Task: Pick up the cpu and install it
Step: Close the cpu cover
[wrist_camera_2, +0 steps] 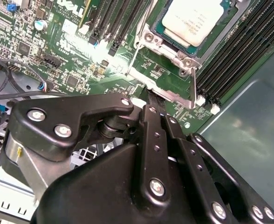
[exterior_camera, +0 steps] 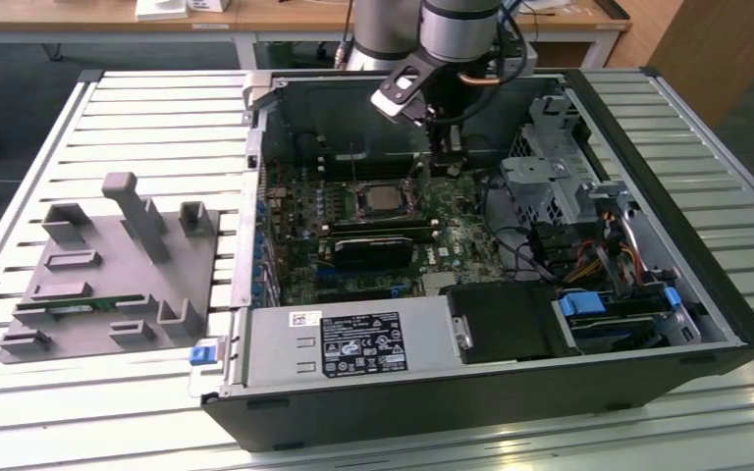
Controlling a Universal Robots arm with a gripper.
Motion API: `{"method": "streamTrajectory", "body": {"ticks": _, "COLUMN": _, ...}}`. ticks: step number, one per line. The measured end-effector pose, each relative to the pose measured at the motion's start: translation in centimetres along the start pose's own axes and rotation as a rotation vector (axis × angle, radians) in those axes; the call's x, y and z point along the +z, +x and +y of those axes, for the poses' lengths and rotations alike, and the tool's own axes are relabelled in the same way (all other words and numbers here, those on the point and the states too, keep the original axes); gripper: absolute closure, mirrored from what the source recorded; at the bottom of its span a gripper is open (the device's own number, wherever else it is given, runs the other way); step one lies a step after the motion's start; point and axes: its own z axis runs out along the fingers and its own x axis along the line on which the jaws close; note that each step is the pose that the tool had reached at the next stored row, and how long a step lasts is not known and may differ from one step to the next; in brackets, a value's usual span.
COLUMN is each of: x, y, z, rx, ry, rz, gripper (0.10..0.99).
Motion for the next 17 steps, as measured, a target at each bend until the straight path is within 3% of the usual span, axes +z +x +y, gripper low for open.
{"method": "streamTrajectory", "body": {"ticks": 17, "x": -0.04, "y": 0.0, "z": -0.9, "rx": 0.0, "ry": 0.0, "rz": 0.0, "gripper": 0.98}}
